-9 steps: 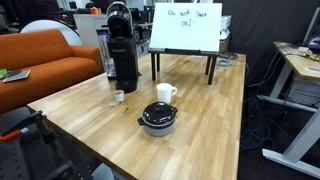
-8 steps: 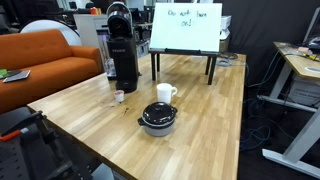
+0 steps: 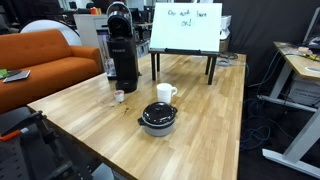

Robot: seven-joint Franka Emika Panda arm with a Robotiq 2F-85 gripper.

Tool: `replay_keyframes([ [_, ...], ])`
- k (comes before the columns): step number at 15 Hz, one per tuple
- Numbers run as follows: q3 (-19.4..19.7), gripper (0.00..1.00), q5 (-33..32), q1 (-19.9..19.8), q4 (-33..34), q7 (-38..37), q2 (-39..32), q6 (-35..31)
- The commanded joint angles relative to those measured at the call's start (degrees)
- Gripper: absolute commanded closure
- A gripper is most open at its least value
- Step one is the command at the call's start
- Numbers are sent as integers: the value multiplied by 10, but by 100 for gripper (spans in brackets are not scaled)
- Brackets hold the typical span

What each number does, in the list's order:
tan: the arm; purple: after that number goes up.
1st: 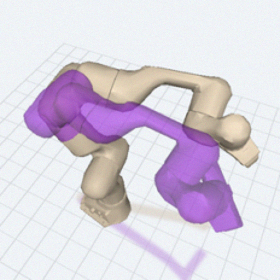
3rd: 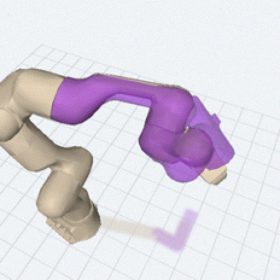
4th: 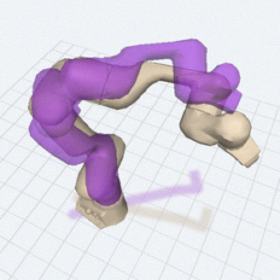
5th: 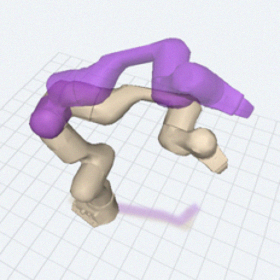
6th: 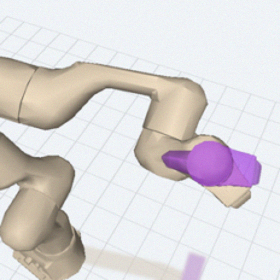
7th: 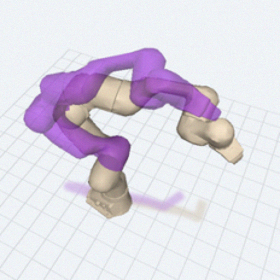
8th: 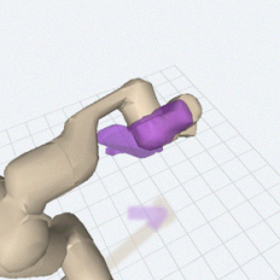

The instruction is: Take the lid off the pot and put it on the table

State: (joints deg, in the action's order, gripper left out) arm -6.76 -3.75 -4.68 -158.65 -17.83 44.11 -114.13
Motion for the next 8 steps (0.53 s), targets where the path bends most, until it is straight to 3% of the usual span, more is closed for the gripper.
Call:
replay_keyframes([
  [1,29,0,22,12,24,38,-57,-29],
  [5,27,0,3,-5,54,32,-130,-74],
  [6,29,0,10,3,30,32,-91,-61],
  [8,30,0,8,2,44,31,-121,-72],
])
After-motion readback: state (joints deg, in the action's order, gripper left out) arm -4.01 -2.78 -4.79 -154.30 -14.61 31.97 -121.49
